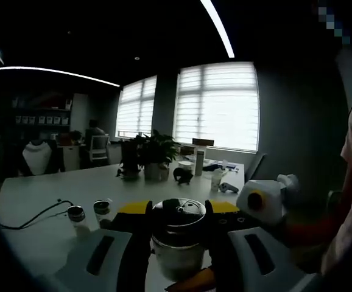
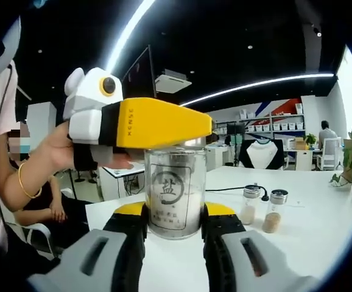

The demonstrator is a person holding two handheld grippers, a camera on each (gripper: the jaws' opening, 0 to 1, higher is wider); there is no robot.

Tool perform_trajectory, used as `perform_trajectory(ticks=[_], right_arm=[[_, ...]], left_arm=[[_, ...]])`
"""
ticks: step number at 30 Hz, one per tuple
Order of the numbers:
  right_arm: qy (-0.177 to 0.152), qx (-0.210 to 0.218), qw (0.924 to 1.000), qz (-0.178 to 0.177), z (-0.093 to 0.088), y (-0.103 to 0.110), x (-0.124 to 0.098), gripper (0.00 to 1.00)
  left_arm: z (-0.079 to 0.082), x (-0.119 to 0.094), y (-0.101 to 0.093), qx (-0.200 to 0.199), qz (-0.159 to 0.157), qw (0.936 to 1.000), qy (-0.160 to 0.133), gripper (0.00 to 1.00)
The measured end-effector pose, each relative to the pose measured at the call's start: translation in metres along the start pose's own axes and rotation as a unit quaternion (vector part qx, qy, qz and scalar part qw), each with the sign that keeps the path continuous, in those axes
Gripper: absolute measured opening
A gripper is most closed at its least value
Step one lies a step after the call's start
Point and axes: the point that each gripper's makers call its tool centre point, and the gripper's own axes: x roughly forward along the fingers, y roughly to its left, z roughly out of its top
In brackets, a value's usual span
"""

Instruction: Rotate the seasoning bottle until the label or dispensing opening points toward the visible target arrow and the bottle remains upright within the marked orientation range

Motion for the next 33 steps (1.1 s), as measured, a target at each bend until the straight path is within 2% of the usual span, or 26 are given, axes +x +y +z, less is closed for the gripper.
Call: perform_trajectory(ticks=[9,23,27,29,31,33], right_arm=[[0.011,0.01,0.9997,-0.018,0.0,0.0,0.006,0.32],[0.02,0.017,0.9958,-0.088,-0.006,-0.009,0.009,0.32],[0.017,0.004,0.992,-0.125,-0.005,-0.013,0.009,0.32],[0.016,0.008,0.9911,-0.132,-0.004,-0.013,0.01,0.32],[0.012,0.013,0.9904,-0.137,-0.002,-0.012,0.013,0.32],[0.012,0.013,0.99,-0.14,-0.001,-0.012,0.014,0.32]], left_arm=[[0.001,-0.001,0.003,0.016,0.013,0.9998,0.003,0.36],[-0.004,0.002,0.009,0.032,0.051,0.9982,0.006,0.36],[-0.004,0.002,0.012,0.029,0.076,0.9967,0.001,0.37],[-0.003,0.002,0.013,0.035,0.089,0.9954,-0.001,0.37],[-0.001,0.002,0.015,0.061,0.112,0.9919,0.002,0.38],[-0.002,0.001,0.017,0.063,0.127,0.9899,0.002,0.4]])
